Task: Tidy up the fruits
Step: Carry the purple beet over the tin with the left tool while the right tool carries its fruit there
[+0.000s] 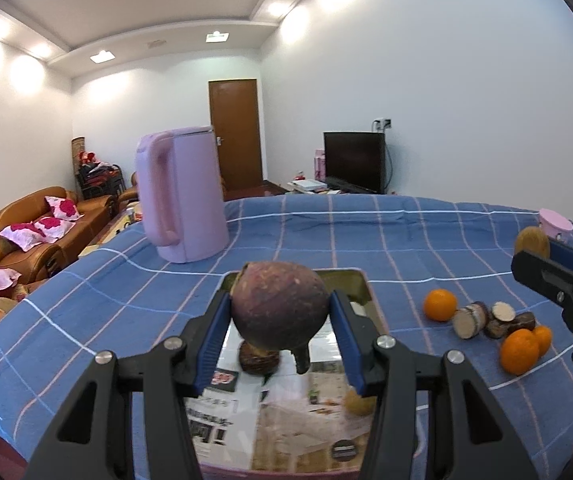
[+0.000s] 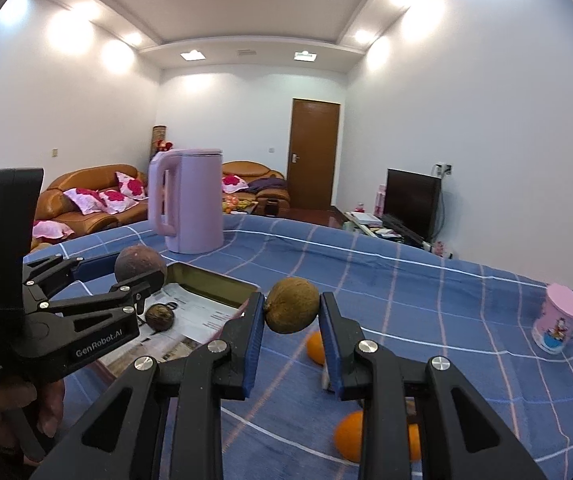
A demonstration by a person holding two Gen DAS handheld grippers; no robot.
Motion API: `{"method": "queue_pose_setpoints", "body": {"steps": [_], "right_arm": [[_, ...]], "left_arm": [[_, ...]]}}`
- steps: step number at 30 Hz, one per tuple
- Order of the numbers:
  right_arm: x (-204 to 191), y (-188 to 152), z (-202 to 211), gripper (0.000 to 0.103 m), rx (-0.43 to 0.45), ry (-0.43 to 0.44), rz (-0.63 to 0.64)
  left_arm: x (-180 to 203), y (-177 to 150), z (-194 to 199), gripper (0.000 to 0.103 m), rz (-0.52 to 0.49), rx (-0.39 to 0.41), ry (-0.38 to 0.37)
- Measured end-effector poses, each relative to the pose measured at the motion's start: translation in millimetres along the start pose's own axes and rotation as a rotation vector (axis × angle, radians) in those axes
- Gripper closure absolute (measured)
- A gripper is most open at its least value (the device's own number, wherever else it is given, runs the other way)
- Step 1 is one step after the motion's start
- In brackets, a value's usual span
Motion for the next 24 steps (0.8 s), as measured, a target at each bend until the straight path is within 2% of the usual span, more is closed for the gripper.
{"method": "queue_pose_setpoints", "body": {"steps": [12,24], "right_arm": [[-30.3,-4.0,-29.9,0.074,-0.046,0.070,0.019],[-57.4,-4.3,-59.5,0.074,-0.096,0.108,0.043]], "left_arm": [[-20.0,-10.5,-13.1,0.051,0.019,-0.052,0.030],[-28.6,-17.6,-24.9,0.051,0.037,-0.112,0.003]]}}
Point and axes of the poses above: each gripper's, at about its wrist camera, not at the fingertips, and z roughly against the way its jaws point, x to its right, y to its top, the point moved 2 cm from there along -z, roughly the way its jaws point, and after that the axes turned 13 degrees about -z, right-handed, at the moved point
